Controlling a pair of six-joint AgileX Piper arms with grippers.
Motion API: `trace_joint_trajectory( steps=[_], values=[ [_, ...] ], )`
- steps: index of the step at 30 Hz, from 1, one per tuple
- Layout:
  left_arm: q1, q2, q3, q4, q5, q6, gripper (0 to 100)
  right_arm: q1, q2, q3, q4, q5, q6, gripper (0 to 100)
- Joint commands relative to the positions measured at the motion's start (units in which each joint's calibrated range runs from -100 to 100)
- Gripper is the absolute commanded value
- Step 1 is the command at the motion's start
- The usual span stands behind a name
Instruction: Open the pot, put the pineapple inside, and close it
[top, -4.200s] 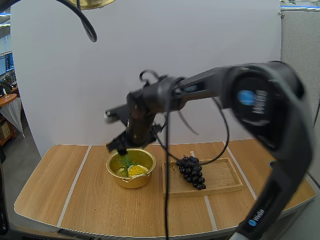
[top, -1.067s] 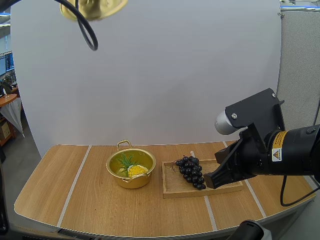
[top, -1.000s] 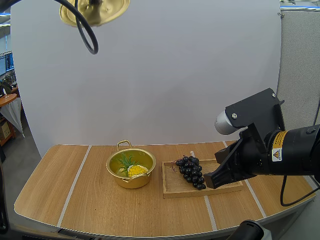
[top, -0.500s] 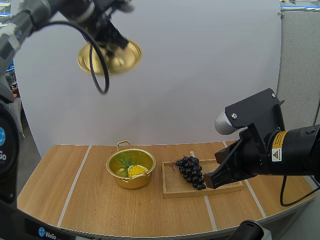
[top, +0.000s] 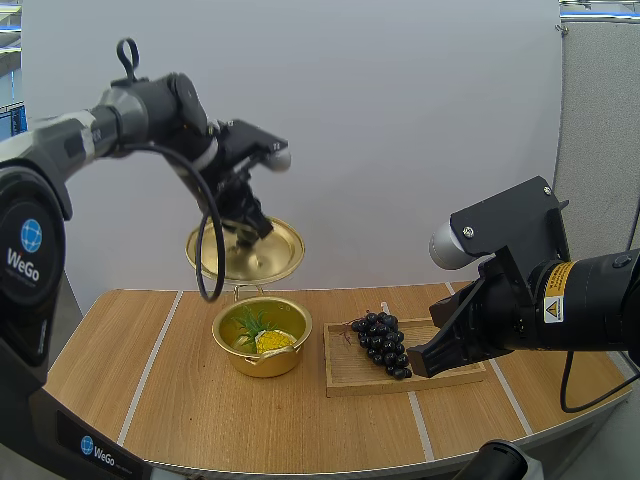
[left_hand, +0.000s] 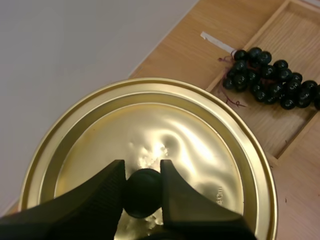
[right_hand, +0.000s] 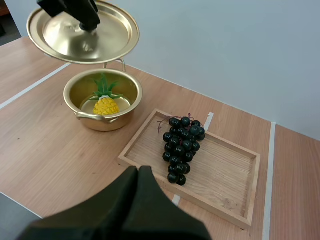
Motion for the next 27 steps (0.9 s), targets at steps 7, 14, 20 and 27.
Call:
trace_joint_trajectory(
  steps=[7, 14, 20, 27],
  values=[
    [-0.28, 6.7, 10.0, -6.6, -17.1, 5.1, 0, -0.2, -0.6, 0.2, -0.5, 0.0, -0.1, 0],
    [0.34, 9.0, 12.5, -8.3, -20.4, 7.7, 0, -0.2, -0.6, 0.2, -0.5, 0.0, -0.1, 0],
    [3.18, 9.6, 13.2, -14.3, -19.6, 14.2, 0, -0.2, -0.6, 0.2, -0.5, 0.0, -0.1, 0],
    [3.27, 9.6, 13.2, -15.3, -18.8, 15.5, 0, -0.2, -0.6, 0.2, -0.5, 0.0, -0.1, 0]
  ],
)
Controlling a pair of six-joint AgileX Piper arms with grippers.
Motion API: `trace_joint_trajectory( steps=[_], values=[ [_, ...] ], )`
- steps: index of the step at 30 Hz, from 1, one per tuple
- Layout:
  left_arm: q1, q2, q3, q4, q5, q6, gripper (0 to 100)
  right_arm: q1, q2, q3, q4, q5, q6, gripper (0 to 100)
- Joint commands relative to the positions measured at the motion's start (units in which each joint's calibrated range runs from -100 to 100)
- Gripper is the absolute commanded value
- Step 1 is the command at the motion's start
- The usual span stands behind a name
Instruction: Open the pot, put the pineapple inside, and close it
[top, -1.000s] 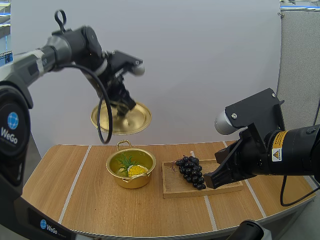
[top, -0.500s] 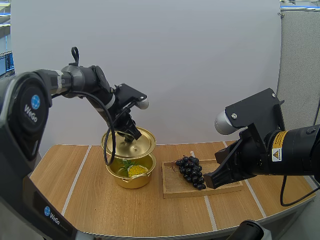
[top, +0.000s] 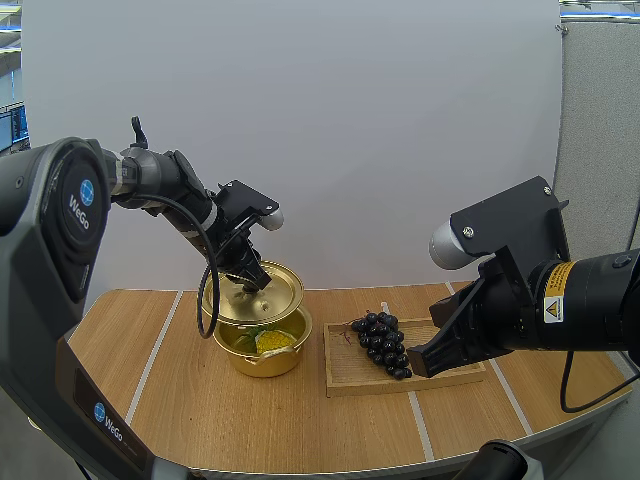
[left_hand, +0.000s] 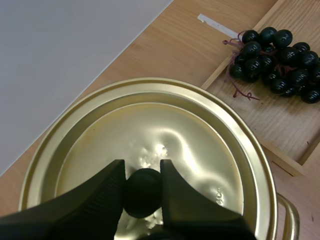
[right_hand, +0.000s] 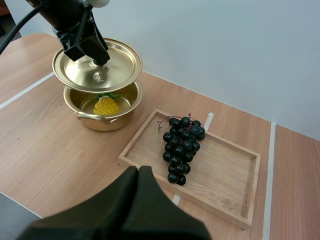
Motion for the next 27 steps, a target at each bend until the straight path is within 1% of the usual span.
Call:
trace_joint_trajectory(
  steps=[1, 5, 11, 17, 27],
  values=[
    [0.10, 0.0, 0.2, -2.4, 0.4, 1.3, 0, -0.2, -0.6, 0.2, -0.5, 0.0, -0.1, 0],
    [0.10, 1.1, 0.2, -2.4, 0.2, 2.0, 0, -0.2, -0.6, 0.2, -0.5, 0.0, -0.1, 0],
    [0.10, 5.8, 0.2, -2.4, 0.2, 2.1, 0, -0.2, -0.6, 0.2, -0.5, 0.0, -0.1, 0],
    [0.10, 7.5, 0.2, -5.2, 0.7, 3.7, 0, -0.2, -0.6, 0.2, -0.5, 0.0, -0.1, 0],
    [0.10, 10.9, 0.9, -5.4, 1.3, 4.2, 0, -0.2, -0.7, 0.2, -0.5, 0.0, -0.1, 0]
  ],
)
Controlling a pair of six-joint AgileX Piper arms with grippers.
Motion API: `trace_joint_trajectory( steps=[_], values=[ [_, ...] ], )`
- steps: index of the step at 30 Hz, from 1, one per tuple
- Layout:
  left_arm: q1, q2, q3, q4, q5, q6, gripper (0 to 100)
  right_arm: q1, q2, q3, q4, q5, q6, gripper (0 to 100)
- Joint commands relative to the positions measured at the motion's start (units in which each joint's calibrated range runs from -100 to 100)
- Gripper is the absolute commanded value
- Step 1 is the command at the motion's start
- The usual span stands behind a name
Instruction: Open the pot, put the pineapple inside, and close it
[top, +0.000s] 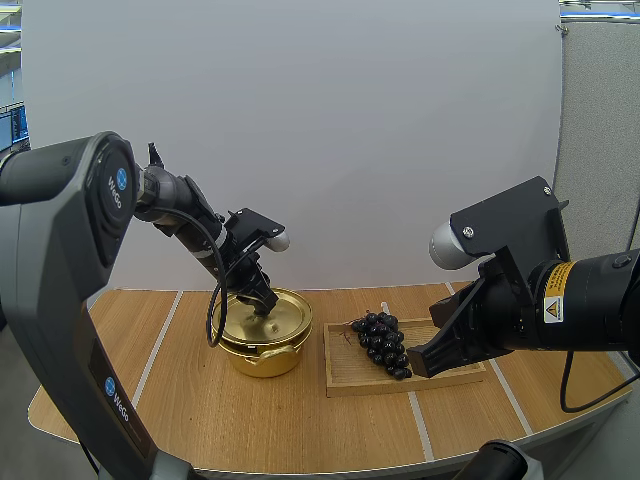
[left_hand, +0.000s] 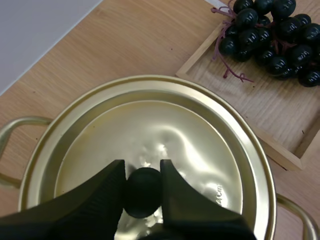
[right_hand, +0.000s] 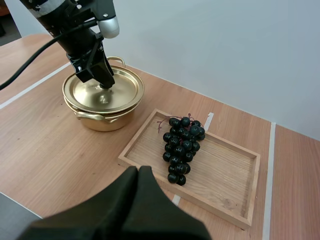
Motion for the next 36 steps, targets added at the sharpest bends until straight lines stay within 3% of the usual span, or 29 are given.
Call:
trace_joint_trajectory(
  steps=[1, 10, 13, 16, 17, 19, 26, 36],
  values=[
    [0.10, 1.7, 0.6, -1.6, 0.6, 0.7, 0, -0.2, -0.7, 0.2, -0.5, 0.0, -0.1, 0],
    [0.10, 2.1, 0.6, -1.6, 1.7, 0.7, 0, -0.2, -0.7, 0.2, -0.5, 0.0, -0.1, 0],
    [0.10, 1.9, 0.6, -1.6, 2.3, 0.6, 9, -0.2, -0.7, 0.2, -0.5, 0.0, -0.1, 0],
    [0.10, 1.0, 0.6, -1.6, 3.8, 0.6, 43, -0.2, -0.7, 0.2, -0.5, 0.0, -0.1, 0],
    [0.10, 0.5, 0.6, -1.6, 4.1, 0.6, 65, -0.2, -0.7, 0.2, -0.5, 0.0, -0.1, 0],
    [0.10, -0.8, 0.6, -1.6, 5.4, 0.6, 100, -0.2, -0.7, 0.2, -0.5, 0.0, -0.1, 0],
    [0.10, -7.1, 0.1, -1.0, 9.7, 0.2, 100, -0.2, -0.7, 0.2, -0.5, 0.0, -0.1, 0],
    [0.10, -26.0, -10.5, 7.0, 14.1, -7.5, 100, -0.2, -0.7, 0.2, -0.5, 0.0, -0.1, 0]
  ],
)
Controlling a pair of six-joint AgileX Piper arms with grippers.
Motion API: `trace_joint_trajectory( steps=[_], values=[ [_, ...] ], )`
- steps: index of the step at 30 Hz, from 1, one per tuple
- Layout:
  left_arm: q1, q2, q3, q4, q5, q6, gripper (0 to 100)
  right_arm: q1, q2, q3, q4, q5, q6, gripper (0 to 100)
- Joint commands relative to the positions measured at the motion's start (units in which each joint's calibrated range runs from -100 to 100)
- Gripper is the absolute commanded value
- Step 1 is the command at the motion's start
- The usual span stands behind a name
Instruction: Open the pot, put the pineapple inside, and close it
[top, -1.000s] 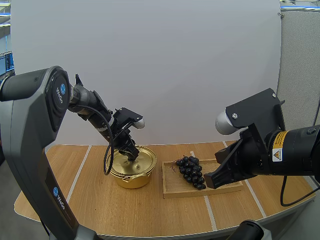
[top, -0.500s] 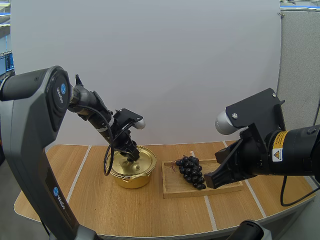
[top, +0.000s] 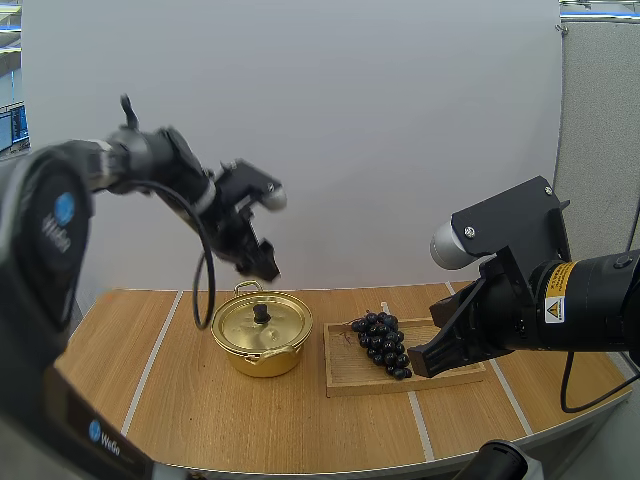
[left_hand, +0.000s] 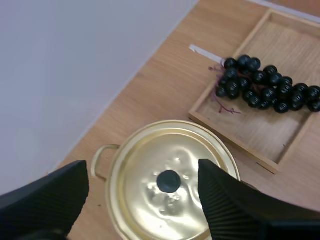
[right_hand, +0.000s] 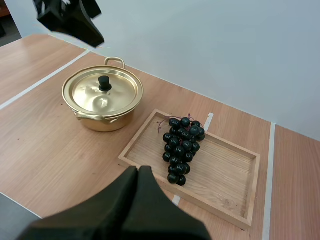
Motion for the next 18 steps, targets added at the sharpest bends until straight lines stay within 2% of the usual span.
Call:
trace_joint_trajectory(
  steps=[1, 8, 18],
  values=[
    [0.10, -12.7, -8.2, 3.6, 3.5, -5.2, 100, -0.2, -0.5, 0.2, -0.5, 0.0, -0.1, 0],
    [0.10, -26.4, -13.6, 3.6, 3.7, -9.9, 100, -0.2, -0.5, 0.2, -0.5, 0.0, -0.1, 0],
    [0.10, -41.9, -13.6, 3.0, 7.9, -14.7, 100, -0.2, -0.5, 0.2, -0.5, 0.0, -0.1, 0]
  ],
)
